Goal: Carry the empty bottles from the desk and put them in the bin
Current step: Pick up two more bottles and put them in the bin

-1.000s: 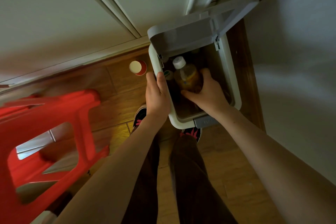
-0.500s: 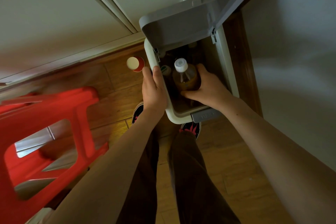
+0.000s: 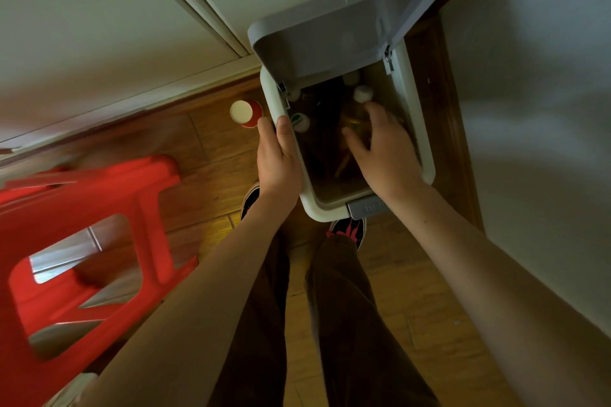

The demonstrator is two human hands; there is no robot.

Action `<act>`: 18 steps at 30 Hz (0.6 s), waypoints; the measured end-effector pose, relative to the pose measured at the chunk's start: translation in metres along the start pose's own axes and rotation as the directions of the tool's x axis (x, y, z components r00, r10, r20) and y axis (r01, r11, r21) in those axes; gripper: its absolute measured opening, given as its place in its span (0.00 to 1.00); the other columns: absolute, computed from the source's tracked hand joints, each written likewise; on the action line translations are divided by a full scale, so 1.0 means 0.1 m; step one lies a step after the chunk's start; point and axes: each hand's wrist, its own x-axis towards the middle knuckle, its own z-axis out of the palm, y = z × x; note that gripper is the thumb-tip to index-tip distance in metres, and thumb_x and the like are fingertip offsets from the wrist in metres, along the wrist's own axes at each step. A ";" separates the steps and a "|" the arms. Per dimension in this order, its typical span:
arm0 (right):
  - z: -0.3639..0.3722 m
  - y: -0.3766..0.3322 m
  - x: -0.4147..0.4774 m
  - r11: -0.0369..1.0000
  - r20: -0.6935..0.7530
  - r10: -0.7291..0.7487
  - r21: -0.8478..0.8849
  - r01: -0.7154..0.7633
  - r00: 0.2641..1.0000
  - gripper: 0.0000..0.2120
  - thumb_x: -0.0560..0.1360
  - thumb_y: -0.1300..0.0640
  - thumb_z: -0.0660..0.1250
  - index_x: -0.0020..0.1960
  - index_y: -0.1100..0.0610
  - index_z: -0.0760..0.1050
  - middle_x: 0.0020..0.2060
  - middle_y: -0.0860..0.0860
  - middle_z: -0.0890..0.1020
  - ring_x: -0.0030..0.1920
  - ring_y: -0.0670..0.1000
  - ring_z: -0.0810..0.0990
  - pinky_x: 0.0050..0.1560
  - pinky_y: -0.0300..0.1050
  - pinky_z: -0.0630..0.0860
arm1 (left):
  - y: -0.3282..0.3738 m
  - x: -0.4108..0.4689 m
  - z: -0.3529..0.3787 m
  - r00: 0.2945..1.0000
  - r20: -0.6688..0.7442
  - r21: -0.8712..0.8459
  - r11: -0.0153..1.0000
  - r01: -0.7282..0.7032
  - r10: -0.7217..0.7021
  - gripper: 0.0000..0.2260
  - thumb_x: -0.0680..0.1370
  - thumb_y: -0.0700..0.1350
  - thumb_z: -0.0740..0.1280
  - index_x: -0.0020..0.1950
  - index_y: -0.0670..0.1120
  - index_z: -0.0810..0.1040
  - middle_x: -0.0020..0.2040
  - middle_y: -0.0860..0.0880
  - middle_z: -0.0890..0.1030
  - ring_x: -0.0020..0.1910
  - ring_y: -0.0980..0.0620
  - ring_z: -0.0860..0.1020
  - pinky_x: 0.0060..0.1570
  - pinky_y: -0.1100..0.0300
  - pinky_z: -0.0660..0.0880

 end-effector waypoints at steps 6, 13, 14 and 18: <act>-0.26 0.15 -0.22 0.996 -0.377 -0.058 -0.078 0.031 0.924 0.22 0.79 0.54 0.62 0.71 0.60 0.68 0.67 0.58 0.73 0.68 0.54 0.69 0.68 0.37 0.64 | 0.03 -0.02 -0.04 0.999 0.013 -0.014 0.999 0.048 -0.048 0.15 0.83 0.51 0.50 0.52 0.41 0.68 0.39 0.47 0.71 0.37 0.52 0.70 0.37 0.57 0.69; -0.28 0.38 -0.17 0.953 -0.214 0.124 0.298 -0.056 0.969 0.22 0.82 0.55 0.58 0.75 0.58 0.64 0.70 0.54 0.72 0.70 0.51 0.71 0.69 0.48 0.70 | 0.08 -0.02 -0.09 0.990 0.073 0.038 0.992 0.117 -0.120 0.16 0.83 0.53 0.49 0.57 0.43 0.68 0.40 0.49 0.73 0.37 0.53 0.72 0.36 0.60 0.70; -0.33 0.35 -0.19 0.947 -0.204 0.140 0.313 -0.071 0.969 0.23 0.81 0.54 0.59 0.75 0.57 0.64 0.71 0.53 0.72 0.70 0.50 0.71 0.69 0.47 0.70 | 0.11 -0.03 -0.13 0.982 0.097 0.039 0.987 0.157 -0.160 0.16 0.83 0.54 0.51 0.58 0.43 0.69 0.43 0.49 0.74 0.40 0.53 0.74 0.39 0.59 0.71; -0.81 0.05 -0.48 0.945 -0.190 0.179 0.308 -0.114 0.965 0.22 0.81 0.49 0.59 0.74 0.53 0.65 0.70 0.51 0.72 0.66 0.49 0.73 0.64 0.44 0.72 | 0.54 -0.28 -0.54 0.960 0.167 0.190 0.962 0.194 -0.226 0.13 0.81 0.53 0.56 0.60 0.47 0.70 0.54 0.50 0.75 0.52 0.52 0.75 0.43 0.62 0.69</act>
